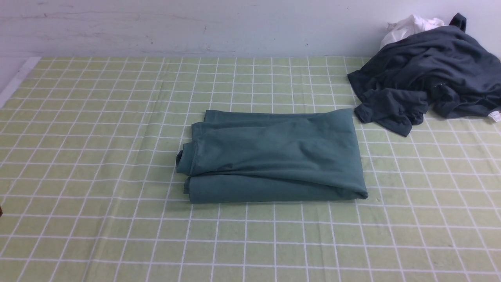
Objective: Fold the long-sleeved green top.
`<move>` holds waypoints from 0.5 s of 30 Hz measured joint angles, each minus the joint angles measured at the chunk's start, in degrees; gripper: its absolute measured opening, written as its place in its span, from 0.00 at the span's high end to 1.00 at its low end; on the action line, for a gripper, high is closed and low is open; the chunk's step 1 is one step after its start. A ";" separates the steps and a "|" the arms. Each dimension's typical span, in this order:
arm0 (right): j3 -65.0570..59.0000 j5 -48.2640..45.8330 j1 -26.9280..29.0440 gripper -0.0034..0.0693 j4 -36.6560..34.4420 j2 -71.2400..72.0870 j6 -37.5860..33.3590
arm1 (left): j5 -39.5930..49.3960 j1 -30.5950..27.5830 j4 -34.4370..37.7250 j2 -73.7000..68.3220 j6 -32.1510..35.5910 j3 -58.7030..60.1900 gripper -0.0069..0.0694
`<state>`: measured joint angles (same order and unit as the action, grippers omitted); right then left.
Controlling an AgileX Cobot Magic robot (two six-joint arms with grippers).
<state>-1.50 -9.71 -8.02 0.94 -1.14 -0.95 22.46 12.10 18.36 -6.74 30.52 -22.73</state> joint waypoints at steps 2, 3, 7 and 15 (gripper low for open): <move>0.00 -1.66 3.35 0.97 0.00 1.28 0.50 | 0.00 0.00 0.00 0.00 0.00 0.00 0.91; 0.00 -3.85 6.28 0.97 0.00 1.67 0.95 | 0.00 0.00 0.00 0.00 0.00 0.00 0.91; 0.00 -10.25 10.36 0.97 0.07 1.67 0.95 | 0.05 0.00 0.00 0.00 0.00 0.00 0.91; 0.10 -10.96 10.79 0.97 0.13 1.67 0.95 | 0.05 0.00 0.00 0.00 0.00 0.00 0.91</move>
<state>-1.40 -20.67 2.77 1.07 0.52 0.00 22.51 12.10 18.36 -6.74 30.52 -22.73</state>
